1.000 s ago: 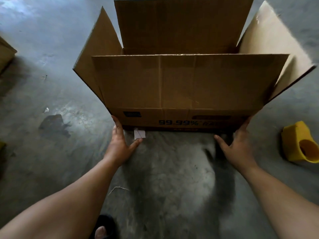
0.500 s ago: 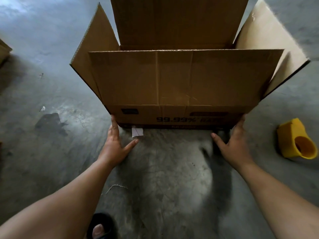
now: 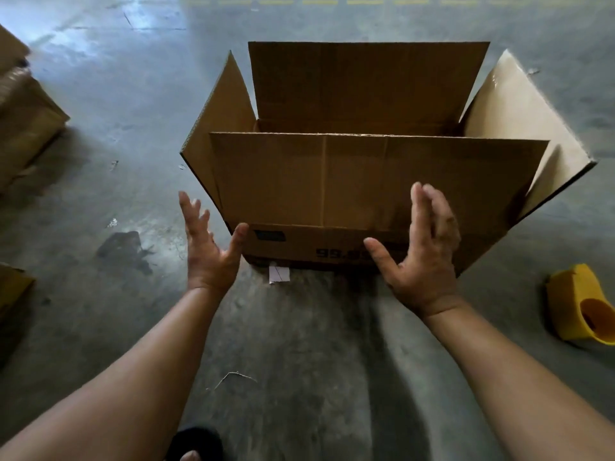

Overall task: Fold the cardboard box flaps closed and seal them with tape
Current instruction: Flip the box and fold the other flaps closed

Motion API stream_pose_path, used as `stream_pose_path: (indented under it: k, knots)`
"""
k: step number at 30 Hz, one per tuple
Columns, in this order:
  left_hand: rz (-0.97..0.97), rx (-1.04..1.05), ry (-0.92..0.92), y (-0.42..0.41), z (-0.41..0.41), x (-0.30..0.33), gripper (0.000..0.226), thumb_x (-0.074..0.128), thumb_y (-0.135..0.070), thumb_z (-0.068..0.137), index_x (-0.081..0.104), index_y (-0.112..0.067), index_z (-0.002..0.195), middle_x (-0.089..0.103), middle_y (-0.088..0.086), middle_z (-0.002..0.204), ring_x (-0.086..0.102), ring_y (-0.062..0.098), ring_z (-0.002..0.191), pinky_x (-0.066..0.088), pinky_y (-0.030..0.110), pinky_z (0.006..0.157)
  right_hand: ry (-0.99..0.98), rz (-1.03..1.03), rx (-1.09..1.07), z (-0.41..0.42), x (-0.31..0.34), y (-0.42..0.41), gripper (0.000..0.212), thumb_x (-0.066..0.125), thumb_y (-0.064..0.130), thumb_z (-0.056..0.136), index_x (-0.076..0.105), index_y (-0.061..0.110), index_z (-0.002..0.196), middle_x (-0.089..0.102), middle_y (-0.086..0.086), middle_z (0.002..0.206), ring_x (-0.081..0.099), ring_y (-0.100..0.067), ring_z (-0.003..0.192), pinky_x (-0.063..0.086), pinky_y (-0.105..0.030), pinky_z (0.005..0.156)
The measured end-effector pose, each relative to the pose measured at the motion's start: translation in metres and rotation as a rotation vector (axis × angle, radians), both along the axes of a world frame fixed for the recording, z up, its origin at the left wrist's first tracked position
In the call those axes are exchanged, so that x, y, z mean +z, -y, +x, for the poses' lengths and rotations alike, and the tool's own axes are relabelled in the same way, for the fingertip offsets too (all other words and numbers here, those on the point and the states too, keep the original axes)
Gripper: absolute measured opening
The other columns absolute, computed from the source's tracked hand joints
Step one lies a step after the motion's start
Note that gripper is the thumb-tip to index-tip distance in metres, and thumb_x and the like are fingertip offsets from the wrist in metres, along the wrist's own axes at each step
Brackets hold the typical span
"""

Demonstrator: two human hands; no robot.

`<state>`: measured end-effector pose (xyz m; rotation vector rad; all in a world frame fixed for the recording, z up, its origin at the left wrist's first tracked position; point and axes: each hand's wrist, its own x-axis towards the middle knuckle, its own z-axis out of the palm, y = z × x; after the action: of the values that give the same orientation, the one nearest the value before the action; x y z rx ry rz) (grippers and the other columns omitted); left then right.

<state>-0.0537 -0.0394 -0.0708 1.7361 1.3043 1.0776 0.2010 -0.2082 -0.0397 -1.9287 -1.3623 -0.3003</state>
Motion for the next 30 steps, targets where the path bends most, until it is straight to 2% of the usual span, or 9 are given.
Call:
stream_pose_path:
  k: [3, 8, 13, 17, 20, 24, 26, 28, 30]
  knots:
    - [0.112, 0.013, 0.13, -0.025, 0.009, 0.036, 0.1, 0.049, -0.076, 0.082, 0.004, -0.028, 0.157, 0.025, 0.007, 0.162, 0.033, 0.021, 0.145, 0.037, 0.054, 0.112, 0.189, 0.036, 0.073, -0.01, 0.058, -0.047, 0.083, 0.053, 0.061, 0.087, 0.026, 0.015, 0.151, 0.025, -0.018, 0.152, 0.018, -0.031, 0.143, 0.021, -0.055, 0.112]
    - [0.174, -0.039, 0.155, -0.045, 0.024, 0.082, 0.1, 0.042, -0.08, 0.081, 0.022, -0.016, 0.155, 0.037, 0.007, 0.156, 0.042, 0.014, 0.139, 0.04, 0.023, 0.108, 0.253, -0.485, 0.114, -0.004, 0.105, -0.094, 0.083, 0.04, 0.069, 0.087, 0.015, 0.026, 0.154, 0.024, -0.004, 0.158, 0.013, -0.024, 0.147, -0.001, -0.055, 0.116]
    - [0.031, -0.057, 0.239, -0.044, 0.033, 0.093, 0.084, 0.048, -0.067, 0.087, 0.033, -0.018, 0.152, 0.05, -0.002, 0.143, 0.053, 0.01, 0.127, 0.047, 0.02, 0.099, 0.257, -0.348, 0.166, -0.006, 0.102, -0.077, 0.071, 0.038, 0.065, 0.085, 0.049, 0.02, 0.138, 0.058, -0.007, 0.131, 0.05, -0.029, 0.123, 0.025, -0.053, 0.109]
    - [0.015, -0.041, 0.192, -0.042, 0.03, 0.094, 0.071, 0.052, -0.059, 0.09, 0.042, -0.02, 0.148, 0.061, 0.002, 0.127, 0.06, 0.005, 0.112, 0.047, 0.019, 0.095, 0.262, -0.243, 0.248, -0.018, 0.098, -0.05, 0.059, 0.047, 0.058, 0.087, 0.057, 0.019, 0.131, 0.063, -0.002, 0.117, 0.056, -0.024, 0.109, 0.034, -0.045, 0.097]
    - [-0.063, -0.127, 0.241, -0.043, 0.027, 0.097, 0.053, 0.058, -0.036, 0.097, 0.047, -0.019, 0.146, 0.062, 0.001, 0.129, 0.062, -0.007, 0.106, 0.046, 0.011, 0.088, 0.25, -0.234, 0.279, -0.022, 0.097, -0.038, 0.057, 0.048, 0.055, 0.089, 0.058, 0.019, 0.131, 0.064, -0.001, 0.117, 0.057, -0.023, 0.107, 0.037, -0.042, 0.09]
    - [-0.29, -0.381, 0.24, -0.052, 0.016, 0.119, 0.04, 0.058, -0.013, 0.096, 0.06, -0.019, 0.135, 0.071, 0.001, 0.12, 0.069, 0.014, 0.107, 0.054, 0.023, 0.085, 0.228, -0.262, 0.3, -0.02, 0.103, -0.039, 0.056, 0.046, 0.056, 0.089, 0.06, 0.02, 0.129, 0.066, -0.001, 0.116, 0.059, -0.023, 0.103, 0.043, -0.041, 0.084]
    - [-0.416, -0.504, 0.111, -0.063, 0.013, 0.136, 0.053, 0.07, -0.031, 0.084, 0.06, -0.018, 0.135, 0.071, 0.001, 0.121, 0.067, 0.019, 0.113, 0.053, 0.033, 0.095, 0.216, -0.289, 0.315, -0.017, 0.107, -0.041, 0.057, 0.045, 0.058, 0.089, 0.061, 0.02, 0.129, 0.067, -0.001, 0.115, 0.061, -0.022, 0.102, 0.047, -0.041, 0.083]
    - [-0.509, -0.583, -0.064, -0.074, 0.019, 0.157, 0.088, 0.083, -0.06, 0.059, 0.061, -0.02, 0.134, 0.065, -0.001, 0.132, 0.059, 0.016, 0.124, 0.044, 0.038, 0.107, 0.211, -0.311, 0.33, -0.014, 0.112, -0.042, 0.059, 0.043, 0.059, 0.089, 0.061, 0.019, 0.129, 0.068, -0.001, 0.115, 0.062, -0.023, 0.101, 0.049, -0.041, 0.082]
    - [-0.511, -0.61, -0.336, -0.08, 0.039, 0.178, 0.105, 0.079, -0.076, 0.046, 0.059, -0.025, 0.136, 0.055, -0.005, 0.143, 0.05, 0.012, 0.131, 0.037, 0.042, 0.113, 0.213, -0.349, 0.347, -0.013, 0.116, -0.043, 0.062, 0.041, 0.062, 0.089, 0.06, 0.02, 0.131, 0.067, -0.001, 0.117, 0.062, -0.022, 0.102, 0.051, -0.042, 0.084]
